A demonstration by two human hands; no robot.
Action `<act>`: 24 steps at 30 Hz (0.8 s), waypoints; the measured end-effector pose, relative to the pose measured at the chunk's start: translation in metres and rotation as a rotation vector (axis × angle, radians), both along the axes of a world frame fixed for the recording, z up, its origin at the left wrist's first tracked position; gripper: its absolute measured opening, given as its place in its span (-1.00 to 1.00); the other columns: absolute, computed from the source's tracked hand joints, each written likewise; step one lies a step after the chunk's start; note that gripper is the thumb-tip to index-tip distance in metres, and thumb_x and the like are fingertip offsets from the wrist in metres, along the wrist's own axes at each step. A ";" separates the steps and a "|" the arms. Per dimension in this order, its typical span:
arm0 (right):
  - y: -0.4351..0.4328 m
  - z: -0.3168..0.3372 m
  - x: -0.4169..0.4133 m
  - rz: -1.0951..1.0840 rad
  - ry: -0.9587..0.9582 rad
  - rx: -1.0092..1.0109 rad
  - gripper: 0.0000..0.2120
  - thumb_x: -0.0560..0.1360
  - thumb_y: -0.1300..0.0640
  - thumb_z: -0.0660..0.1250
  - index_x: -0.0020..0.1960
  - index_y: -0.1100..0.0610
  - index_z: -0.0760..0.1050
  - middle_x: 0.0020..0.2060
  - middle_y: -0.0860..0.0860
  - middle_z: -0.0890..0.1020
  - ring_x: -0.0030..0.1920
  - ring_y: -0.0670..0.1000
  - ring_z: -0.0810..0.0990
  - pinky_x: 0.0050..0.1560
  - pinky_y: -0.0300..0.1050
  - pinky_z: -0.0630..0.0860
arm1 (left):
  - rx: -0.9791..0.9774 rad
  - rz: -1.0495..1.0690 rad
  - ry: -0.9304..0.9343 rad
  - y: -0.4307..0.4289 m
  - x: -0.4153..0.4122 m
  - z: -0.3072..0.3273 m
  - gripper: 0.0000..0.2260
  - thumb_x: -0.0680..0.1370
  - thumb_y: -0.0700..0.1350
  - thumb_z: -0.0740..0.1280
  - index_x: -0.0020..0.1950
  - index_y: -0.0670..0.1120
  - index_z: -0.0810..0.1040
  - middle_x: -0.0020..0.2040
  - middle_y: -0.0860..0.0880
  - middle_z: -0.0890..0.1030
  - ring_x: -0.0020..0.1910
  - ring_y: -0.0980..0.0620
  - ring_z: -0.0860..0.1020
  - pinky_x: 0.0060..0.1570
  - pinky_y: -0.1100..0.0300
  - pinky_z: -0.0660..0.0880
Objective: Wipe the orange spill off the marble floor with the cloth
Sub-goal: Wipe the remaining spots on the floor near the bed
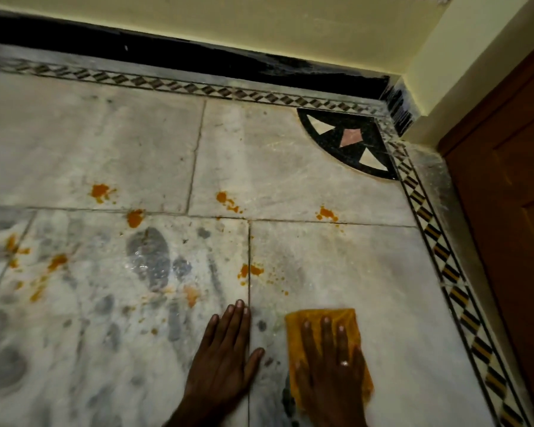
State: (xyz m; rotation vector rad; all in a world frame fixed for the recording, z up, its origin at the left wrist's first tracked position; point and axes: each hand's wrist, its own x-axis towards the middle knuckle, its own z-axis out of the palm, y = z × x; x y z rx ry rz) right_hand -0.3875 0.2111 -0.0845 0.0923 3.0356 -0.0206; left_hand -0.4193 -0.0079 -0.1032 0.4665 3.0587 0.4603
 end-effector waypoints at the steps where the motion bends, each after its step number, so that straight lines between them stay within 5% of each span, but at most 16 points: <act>1: -0.016 0.001 0.001 0.061 -0.008 -0.010 -0.43 0.62 -0.20 -0.11 0.54 -0.05 0.29 0.52 0.16 0.33 0.48 0.32 0.34 0.36 0.41 0.28 | 0.007 0.005 0.007 -0.003 0.003 0.000 -0.36 0.64 0.24 0.09 0.57 -0.17 0.26 0.59 -0.13 0.25 0.57 -0.09 0.23 0.49 -0.09 0.17; 6: -0.053 0.008 -0.064 0.373 -0.008 -0.063 -0.39 0.62 -0.20 0.03 0.63 -0.08 0.03 0.61 0.11 0.14 0.58 0.27 0.10 0.41 0.41 0.23 | -0.016 0.066 0.006 -0.024 0.019 0.001 -0.36 0.64 0.24 0.10 0.57 -0.16 0.26 0.60 -0.11 0.25 0.57 -0.07 0.23 0.50 -0.06 0.17; 10: -0.033 0.007 -0.118 0.305 -0.055 -0.025 -0.39 0.63 -0.26 -0.07 0.62 -0.17 -0.13 0.63 0.04 -0.03 0.61 0.20 -0.02 0.48 0.38 0.05 | -0.075 0.084 -0.040 -0.042 0.025 0.001 -0.34 0.63 0.26 0.07 0.60 -0.14 0.20 0.61 -0.10 0.20 0.58 -0.06 0.21 0.50 -0.05 0.13; 13: -0.007 0.006 -0.103 0.070 -0.032 -0.030 -0.39 0.62 -0.27 -0.08 0.62 -0.16 -0.08 0.62 0.05 0.06 0.60 0.21 0.08 0.49 0.38 0.09 | -0.087 0.101 -0.058 -0.058 0.032 -0.001 -0.33 0.63 0.27 0.07 0.60 -0.14 0.18 0.62 -0.10 0.19 0.59 -0.05 0.19 0.51 -0.04 0.12; 17: -0.014 -0.002 -0.029 -0.003 0.046 0.032 -0.42 0.61 -0.14 0.01 0.58 0.03 0.22 0.58 0.19 0.19 0.53 0.33 0.24 0.42 0.40 0.18 | -0.088 0.149 -0.049 -0.073 0.037 -0.002 -0.33 0.63 0.26 0.08 0.60 -0.15 0.18 0.63 -0.11 0.15 0.60 -0.05 0.14 0.54 -0.04 0.07; 20: -0.056 0.003 0.003 0.182 0.034 0.009 -0.41 0.54 -0.15 0.11 0.53 -0.01 0.32 0.54 0.18 0.30 0.49 0.33 0.31 0.38 0.41 0.25 | -0.079 0.164 -0.038 -0.078 0.040 -0.002 -0.34 0.64 0.25 0.07 0.60 -0.16 0.20 0.63 -0.12 0.15 0.60 -0.06 0.13 0.54 -0.04 0.07; 24: -0.100 0.010 -0.054 0.520 -0.019 -0.086 -0.38 0.60 -0.19 0.08 0.62 -0.09 0.08 0.61 0.10 0.15 0.58 0.26 0.12 0.42 0.42 0.21 | -0.066 0.207 -0.014 -0.087 0.046 0.001 -0.35 0.64 0.25 0.08 0.58 -0.16 0.23 0.62 -0.12 0.20 0.60 -0.05 0.17 0.53 -0.05 0.11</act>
